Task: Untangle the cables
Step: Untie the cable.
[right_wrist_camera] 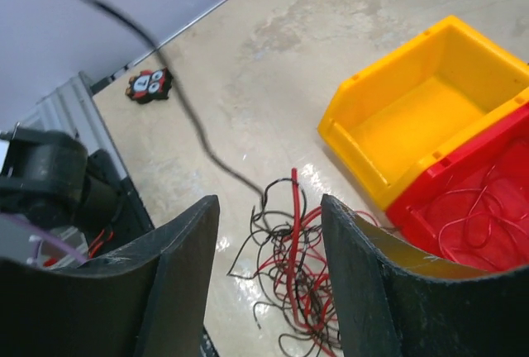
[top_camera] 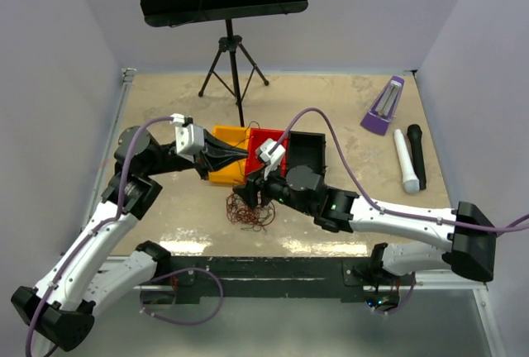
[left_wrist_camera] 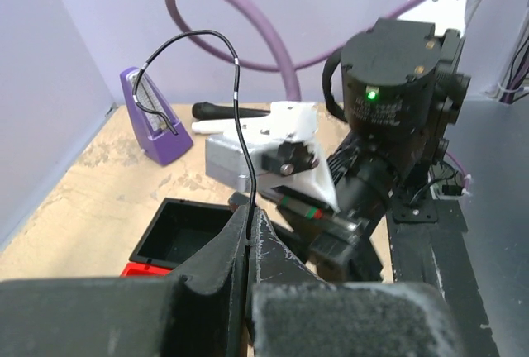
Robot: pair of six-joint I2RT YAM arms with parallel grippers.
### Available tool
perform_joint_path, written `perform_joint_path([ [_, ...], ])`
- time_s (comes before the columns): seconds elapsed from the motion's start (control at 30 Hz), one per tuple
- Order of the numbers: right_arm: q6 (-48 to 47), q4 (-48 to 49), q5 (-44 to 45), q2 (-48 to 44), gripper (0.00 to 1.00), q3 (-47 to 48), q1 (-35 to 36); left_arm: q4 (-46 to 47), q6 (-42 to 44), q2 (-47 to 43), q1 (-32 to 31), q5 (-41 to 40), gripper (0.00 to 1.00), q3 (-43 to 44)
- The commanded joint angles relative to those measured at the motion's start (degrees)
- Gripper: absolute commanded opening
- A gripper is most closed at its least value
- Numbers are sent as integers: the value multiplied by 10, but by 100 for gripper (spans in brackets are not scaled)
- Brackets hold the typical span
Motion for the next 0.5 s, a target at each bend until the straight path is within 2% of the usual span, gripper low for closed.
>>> perform_joint_path([
  [0.0, -6, 108, 47, 23, 55, 17, 0, 21, -40, -5, 3, 3, 0, 39],
  [0.17, 24, 143, 23, 75, 44, 20, 0, 21, -58, -13, 2, 7, 0, 62],
  [0.47, 74, 161, 24, 91, 46, -55, 1, 25, -76, -17, 2, 1, 0, 139],
])
